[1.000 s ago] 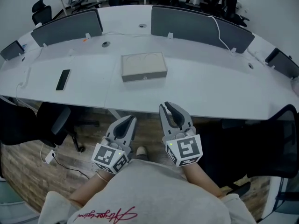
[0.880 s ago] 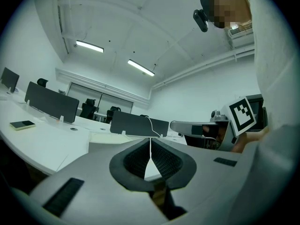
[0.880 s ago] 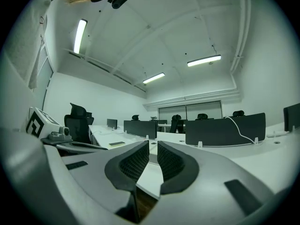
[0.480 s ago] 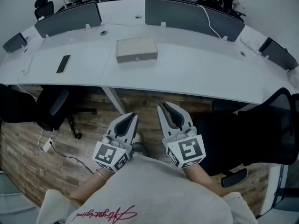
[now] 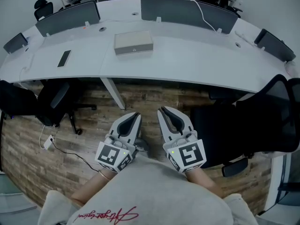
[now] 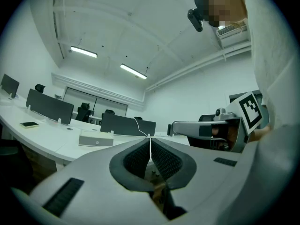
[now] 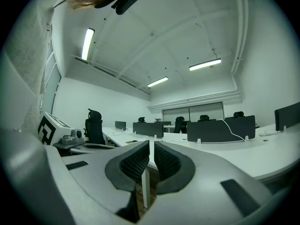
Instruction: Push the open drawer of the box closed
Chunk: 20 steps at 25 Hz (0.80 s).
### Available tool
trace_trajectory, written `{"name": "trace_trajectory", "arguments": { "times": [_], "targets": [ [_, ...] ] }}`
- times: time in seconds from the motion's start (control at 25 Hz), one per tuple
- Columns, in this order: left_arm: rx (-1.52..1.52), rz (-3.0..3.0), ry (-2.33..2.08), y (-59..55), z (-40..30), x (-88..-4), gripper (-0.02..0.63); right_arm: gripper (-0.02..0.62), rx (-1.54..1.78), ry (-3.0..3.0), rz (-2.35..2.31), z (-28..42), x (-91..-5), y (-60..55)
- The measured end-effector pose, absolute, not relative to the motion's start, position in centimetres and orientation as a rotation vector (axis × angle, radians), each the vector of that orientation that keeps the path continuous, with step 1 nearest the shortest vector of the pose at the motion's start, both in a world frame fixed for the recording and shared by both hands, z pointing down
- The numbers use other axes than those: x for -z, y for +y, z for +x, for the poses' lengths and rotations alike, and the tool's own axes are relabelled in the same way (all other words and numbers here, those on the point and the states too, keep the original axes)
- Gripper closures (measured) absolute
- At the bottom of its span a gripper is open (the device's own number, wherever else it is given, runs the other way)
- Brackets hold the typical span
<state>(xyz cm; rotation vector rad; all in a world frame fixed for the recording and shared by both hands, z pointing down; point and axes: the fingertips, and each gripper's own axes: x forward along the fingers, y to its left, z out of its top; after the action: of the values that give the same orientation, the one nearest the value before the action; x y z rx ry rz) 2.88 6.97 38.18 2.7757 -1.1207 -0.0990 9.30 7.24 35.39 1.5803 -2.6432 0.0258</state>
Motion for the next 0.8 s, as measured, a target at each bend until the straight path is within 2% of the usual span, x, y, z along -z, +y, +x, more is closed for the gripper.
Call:
{"name": "trace_trajectory", "arguments": {
  "times": [0.8],
  "targets": [
    [0.065, 2.813, -1.157, 11.7, 2.5, -38.6, 0.588, 0.571, -0.058, -2.686, 1.489, 8.2, -37.0, 11.7]
  ]
}}
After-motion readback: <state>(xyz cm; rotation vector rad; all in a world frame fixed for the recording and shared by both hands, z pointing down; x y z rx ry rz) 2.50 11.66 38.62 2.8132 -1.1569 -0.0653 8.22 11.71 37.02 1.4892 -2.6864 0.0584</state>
